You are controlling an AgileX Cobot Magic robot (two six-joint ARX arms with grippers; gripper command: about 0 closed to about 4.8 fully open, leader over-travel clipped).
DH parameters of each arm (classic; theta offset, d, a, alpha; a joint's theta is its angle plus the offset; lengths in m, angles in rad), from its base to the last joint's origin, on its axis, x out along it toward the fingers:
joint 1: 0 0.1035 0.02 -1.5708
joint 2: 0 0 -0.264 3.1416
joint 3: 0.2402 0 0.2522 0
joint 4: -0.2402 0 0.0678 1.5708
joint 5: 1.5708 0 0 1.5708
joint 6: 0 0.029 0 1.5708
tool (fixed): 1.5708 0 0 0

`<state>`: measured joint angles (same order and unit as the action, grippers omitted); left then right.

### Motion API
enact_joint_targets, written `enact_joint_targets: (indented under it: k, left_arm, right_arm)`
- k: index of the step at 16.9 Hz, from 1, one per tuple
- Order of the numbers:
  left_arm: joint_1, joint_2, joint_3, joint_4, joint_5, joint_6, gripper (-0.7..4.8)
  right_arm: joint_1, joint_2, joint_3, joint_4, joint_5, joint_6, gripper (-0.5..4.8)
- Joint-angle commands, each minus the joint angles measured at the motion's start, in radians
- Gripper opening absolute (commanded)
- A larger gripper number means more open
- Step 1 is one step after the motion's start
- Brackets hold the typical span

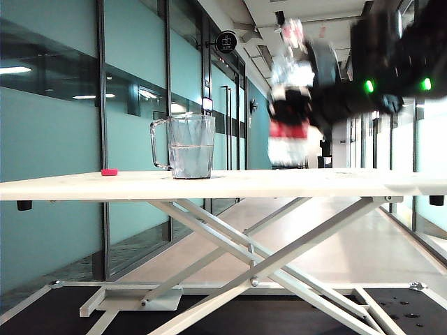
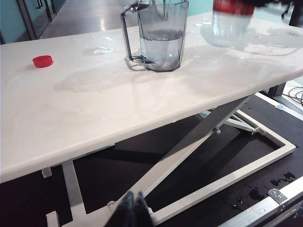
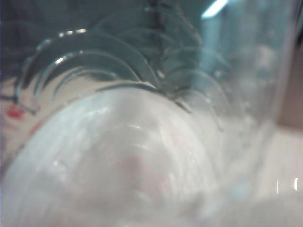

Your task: Pick up the mineral water bottle on the table and pour water into the mug until it's half full.

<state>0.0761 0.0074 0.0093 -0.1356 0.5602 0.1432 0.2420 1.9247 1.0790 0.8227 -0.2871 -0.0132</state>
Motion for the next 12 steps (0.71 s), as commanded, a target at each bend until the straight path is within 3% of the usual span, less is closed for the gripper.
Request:
enact_joint_targets:
  k: [1, 3, 5, 7, 10, 12]
  left_arm:
    - [0.001, 0.001, 0.001, -0.006, 0.002, 0.007, -0.05]
    - [0.001, 0.001, 0.001, -0.006, 0.002, 0.007, -0.05]
    - [0.001, 0.001, 0.001, -0.006, 0.002, 0.007, -0.05]
    - [0.001, 0.001, 0.001, -0.006, 0.002, 0.007, -0.05]
    - [0.001, 0.001, 0.001, -0.006, 0.002, 0.007, -0.05]
    - [0.000, 0.001, 0.001, -0.006, 0.004, 0.006, -0.05]
  right_arm:
    - [0.003, 0.018, 0.003, 0.035, -0.035, 0.014, 2.11]
    - [0.004, 0.018, 0.002, 0.034, -0.034, 0.014, 2.86]
    - [0.004, 0.017, 0.002, 0.032, -0.053, 0.014, 4.08]
    - [0.004, 0.006, 0.001, -0.004, -0.109, 0.014, 4.79]
    - [0.003, -0.040, 0.000, -0.138, -0.124, -0.002, 4.79]
    - [0.003, -0.104, -0.033, -0.221, -0.142, -0.075, 4.79]
